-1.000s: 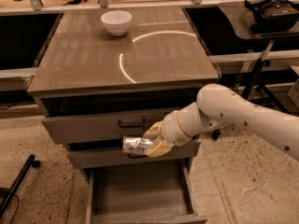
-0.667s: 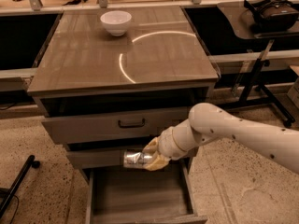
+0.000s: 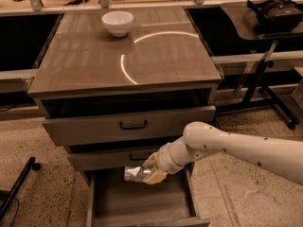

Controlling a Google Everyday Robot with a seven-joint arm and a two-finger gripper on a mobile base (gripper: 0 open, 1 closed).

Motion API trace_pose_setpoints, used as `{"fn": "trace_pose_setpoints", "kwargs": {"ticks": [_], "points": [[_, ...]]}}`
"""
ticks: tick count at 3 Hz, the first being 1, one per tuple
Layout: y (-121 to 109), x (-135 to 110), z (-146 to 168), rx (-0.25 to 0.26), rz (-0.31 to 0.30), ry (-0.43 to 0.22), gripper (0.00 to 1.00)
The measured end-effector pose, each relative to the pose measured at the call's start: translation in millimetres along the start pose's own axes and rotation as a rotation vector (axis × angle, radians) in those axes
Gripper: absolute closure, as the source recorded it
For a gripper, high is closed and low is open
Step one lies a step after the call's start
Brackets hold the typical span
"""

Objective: Place redbull can into bottom drawer

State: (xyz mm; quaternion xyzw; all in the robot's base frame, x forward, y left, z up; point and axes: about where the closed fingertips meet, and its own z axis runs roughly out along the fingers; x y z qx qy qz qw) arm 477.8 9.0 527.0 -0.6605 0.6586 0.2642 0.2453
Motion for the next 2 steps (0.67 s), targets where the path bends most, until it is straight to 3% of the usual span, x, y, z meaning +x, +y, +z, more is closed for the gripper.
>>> {"fn": "trace_pose_setpoints", "kwargs": {"ticks": [1, 2], "points": [[0, 2, 2, -0.002, -0.002, -0.001, 1.0], [-2, 26, 36, -0.032, -0.029, -0.014, 1.0]]}}
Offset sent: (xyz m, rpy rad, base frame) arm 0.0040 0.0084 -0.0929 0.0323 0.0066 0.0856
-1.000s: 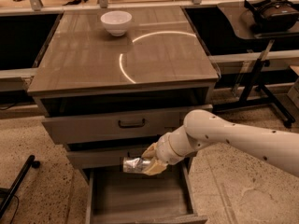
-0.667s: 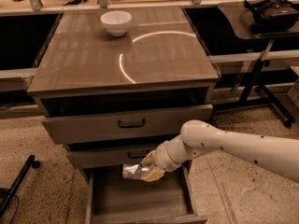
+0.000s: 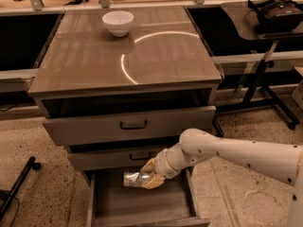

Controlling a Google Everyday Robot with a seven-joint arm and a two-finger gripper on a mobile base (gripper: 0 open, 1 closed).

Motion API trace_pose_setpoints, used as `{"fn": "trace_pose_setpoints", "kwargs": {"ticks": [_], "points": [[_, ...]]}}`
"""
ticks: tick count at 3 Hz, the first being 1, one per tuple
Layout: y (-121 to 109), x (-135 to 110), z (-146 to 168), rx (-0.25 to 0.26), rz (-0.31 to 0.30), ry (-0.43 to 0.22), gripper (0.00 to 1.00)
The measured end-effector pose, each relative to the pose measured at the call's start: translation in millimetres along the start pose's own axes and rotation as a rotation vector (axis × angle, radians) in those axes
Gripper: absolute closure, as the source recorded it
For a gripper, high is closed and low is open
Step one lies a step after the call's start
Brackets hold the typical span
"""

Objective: Place redbull can into bottom drawer

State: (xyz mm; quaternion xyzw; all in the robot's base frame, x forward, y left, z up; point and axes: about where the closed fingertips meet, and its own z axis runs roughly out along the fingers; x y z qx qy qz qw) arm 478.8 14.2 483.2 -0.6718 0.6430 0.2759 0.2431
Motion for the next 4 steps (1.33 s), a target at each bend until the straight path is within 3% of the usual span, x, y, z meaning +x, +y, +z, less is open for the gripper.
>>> {"fn": "trace_pose_setpoints", "kwargs": {"ticks": [2, 4], "points": [[-9, 50, 63, -0.024, -0.05, 0.003, 1.0], [-18, 97, 122, -0.034, 0.003, 0.006, 1.0]]}}
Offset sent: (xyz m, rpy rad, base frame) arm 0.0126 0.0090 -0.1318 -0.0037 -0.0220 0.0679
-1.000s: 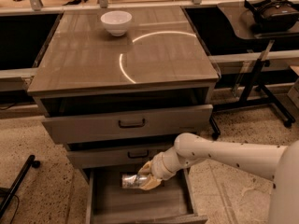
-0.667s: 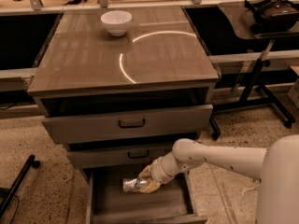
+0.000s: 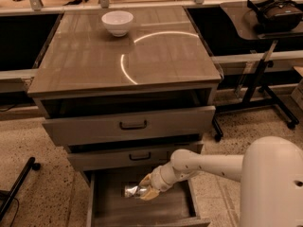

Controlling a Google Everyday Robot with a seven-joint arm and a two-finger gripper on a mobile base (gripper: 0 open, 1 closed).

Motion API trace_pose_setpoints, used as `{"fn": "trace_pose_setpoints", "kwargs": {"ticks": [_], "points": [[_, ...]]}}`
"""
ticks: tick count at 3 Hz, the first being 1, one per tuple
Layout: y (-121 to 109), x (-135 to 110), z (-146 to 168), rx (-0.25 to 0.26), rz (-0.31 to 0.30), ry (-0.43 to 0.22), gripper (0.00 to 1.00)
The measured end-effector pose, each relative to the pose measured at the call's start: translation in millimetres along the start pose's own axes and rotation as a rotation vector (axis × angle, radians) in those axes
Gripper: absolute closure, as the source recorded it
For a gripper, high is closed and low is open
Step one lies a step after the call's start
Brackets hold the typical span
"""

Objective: Place redbull can into bottom drawer

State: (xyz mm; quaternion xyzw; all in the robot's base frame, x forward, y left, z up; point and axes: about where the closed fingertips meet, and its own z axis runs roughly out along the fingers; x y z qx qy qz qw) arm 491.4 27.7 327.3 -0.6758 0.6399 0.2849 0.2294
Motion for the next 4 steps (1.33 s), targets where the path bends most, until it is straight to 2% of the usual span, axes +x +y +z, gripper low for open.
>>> {"fn": "trace_pose_setpoints", "kwargs": {"ticks": [2, 4], "points": [[-8, 44, 38, 0.101, 0.137, -0.012, 1.0], [-21, 77, 71, 0.145, 0.222, -0.016, 0.59]]}}
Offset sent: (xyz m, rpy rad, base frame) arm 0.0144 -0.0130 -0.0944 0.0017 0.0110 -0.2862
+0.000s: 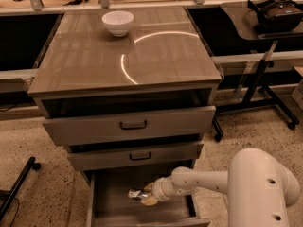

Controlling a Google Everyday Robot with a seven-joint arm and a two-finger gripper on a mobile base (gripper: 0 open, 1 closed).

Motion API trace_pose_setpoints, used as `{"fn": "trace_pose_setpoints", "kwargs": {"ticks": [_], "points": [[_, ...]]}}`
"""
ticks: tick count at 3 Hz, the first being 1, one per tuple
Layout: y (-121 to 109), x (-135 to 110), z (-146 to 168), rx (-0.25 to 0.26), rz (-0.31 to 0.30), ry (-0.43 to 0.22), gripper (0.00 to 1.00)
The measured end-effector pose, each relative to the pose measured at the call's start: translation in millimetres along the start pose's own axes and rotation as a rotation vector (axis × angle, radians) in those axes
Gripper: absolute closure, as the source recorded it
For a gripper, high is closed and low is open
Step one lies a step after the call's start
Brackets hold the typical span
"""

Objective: Place redbull can into bottom drawer

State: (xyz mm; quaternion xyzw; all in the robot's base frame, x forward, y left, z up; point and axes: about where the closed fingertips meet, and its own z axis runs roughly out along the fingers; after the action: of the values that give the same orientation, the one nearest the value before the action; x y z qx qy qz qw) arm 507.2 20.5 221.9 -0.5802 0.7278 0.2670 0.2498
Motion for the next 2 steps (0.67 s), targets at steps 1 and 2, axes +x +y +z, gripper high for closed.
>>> {"fn": "trace_pose_setpoints", "kwargs": {"ticks": [1, 2], "points": [[-4.3, 7.7, 8.6, 0.006, 0.021, 0.003, 0.36], [-9.4, 11.3, 11.9, 0.007, 0.035, 0.0, 0.05]]}}
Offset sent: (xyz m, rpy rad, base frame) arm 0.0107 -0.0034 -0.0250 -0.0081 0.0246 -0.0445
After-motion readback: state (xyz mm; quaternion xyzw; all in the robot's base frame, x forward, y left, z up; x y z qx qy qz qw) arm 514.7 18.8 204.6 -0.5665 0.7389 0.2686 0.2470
